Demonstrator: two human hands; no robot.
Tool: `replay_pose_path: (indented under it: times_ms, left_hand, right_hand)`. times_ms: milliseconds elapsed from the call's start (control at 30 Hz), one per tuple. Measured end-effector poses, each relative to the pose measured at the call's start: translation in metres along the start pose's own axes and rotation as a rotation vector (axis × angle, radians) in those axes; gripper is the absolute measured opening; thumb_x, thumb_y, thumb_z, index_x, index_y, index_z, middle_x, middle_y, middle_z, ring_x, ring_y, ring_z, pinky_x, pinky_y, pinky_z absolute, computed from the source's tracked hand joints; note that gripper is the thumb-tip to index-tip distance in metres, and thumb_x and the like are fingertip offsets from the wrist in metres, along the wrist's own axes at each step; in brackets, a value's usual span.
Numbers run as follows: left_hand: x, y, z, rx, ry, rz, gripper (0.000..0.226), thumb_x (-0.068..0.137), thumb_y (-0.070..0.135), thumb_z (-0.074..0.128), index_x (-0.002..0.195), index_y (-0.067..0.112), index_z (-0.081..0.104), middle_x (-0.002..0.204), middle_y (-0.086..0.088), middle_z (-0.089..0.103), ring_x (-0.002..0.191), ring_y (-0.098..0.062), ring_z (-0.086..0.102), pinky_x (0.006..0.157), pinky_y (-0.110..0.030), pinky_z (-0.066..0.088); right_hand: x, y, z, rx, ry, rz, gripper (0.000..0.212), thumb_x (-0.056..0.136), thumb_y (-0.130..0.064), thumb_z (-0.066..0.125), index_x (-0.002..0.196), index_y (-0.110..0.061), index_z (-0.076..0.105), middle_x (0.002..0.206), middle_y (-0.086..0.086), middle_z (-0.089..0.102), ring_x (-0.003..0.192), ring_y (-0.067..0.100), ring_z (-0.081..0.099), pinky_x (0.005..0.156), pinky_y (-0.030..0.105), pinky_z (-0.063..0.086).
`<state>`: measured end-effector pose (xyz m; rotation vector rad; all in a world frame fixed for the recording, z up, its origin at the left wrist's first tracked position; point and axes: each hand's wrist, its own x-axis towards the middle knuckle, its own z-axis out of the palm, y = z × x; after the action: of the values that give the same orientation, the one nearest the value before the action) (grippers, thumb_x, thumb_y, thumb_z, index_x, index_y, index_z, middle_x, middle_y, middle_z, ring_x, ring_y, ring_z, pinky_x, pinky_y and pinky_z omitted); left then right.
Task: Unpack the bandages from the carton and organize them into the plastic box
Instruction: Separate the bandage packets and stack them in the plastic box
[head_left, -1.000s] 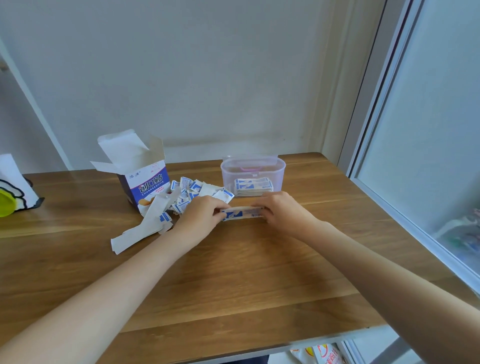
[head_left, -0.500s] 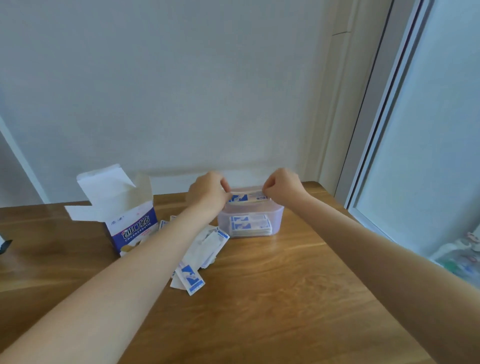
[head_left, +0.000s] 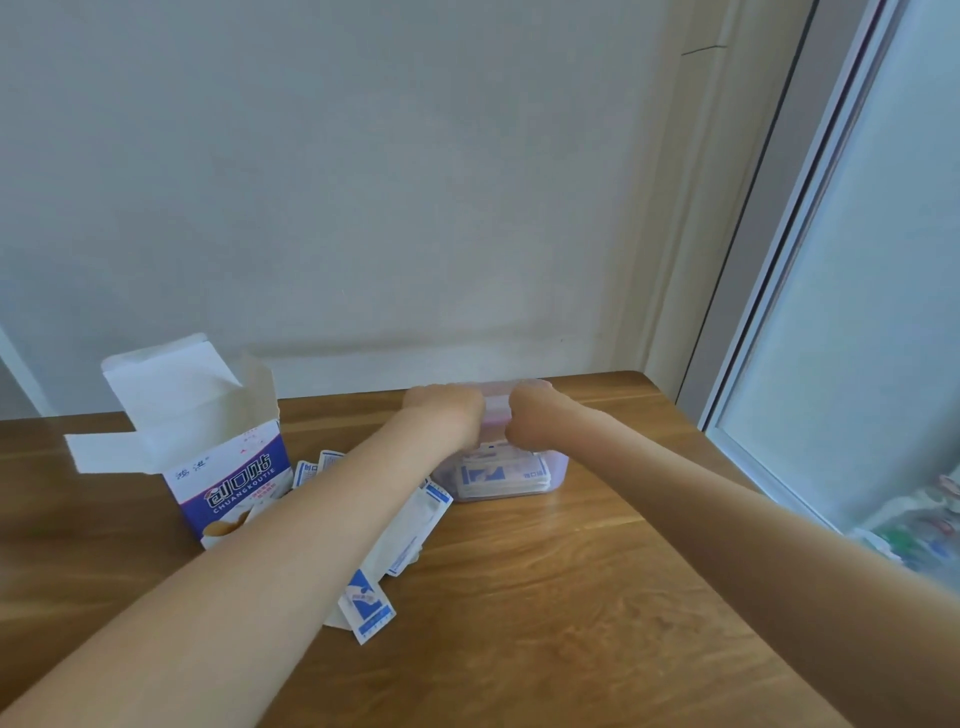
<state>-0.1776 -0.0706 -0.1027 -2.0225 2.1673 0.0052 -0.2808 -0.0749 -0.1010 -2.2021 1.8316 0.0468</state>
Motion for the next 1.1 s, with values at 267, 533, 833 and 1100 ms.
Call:
replay_pose_path:
  times_ms: [267, 533, 833, 1100]
  left_hand:
    - [0.008, 0.005, -0.005, 0.132, -0.211, -0.039, 0.029, 0.092, 0.034, 0.05, 0.118, 0.022, 0.055, 0.12, 0.002, 0.057, 0.11, -0.018, 0.054, 0.078, -0.027, 0.037]
    - [0.01, 0.006, -0.003, 0.167, -0.21, -0.012, 0.027, 0.095, 0.03, 0.044, 0.118, 0.021, 0.055, 0.119, 0.001, 0.057, 0.107, -0.019, 0.054, 0.077, -0.027, 0.038]
    - [-0.022, -0.005, -0.022, -0.079, 0.191, 0.01, 0.023, 0.089, 0.018, 0.049, 0.107, 0.015, 0.063, 0.111, -0.006, 0.063, 0.102, -0.027, 0.059, 0.073, -0.028, 0.038]
    - [-0.089, -0.066, 0.016, -0.21, 0.148, 0.123, 0.026, 0.083, 0.013, 0.047, 0.07, 0.033, 0.059, 0.087, 0.006, 0.063, 0.086, -0.021, 0.06, 0.07, -0.032, 0.048]
  right_hand:
    - [0.006, -0.003, 0.0, -0.052, -0.06, 0.065, 0.026, 0.092, -0.004, 0.039, 0.065, -0.004, 0.038, 0.073, 0.007, 0.032, 0.057, 0.013, 0.028, 0.049, 0.019, 0.028]
    - [0.005, -0.009, -0.004, -0.137, -0.126, 0.07, 0.035, 0.096, -0.007, 0.038, 0.129, 0.005, 0.042, 0.13, 0.018, 0.047, 0.076, 0.019, 0.044, 0.072, 0.026, 0.037]
    - [-0.036, -0.028, -0.023, -0.182, 0.082, -0.093, 0.022, 0.091, -0.003, 0.043, 0.107, -0.006, 0.056, 0.114, 0.012, 0.056, 0.1, 0.029, 0.057, 0.072, 0.029, 0.036]
    - [-0.083, -0.05, 0.025, -0.123, 0.186, -0.549, 0.028, 0.09, -0.001, 0.041, 0.11, -0.013, 0.057, 0.108, 0.006, 0.06, 0.093, 0.024, 0.059, 0.055, 0.021, 0.037]
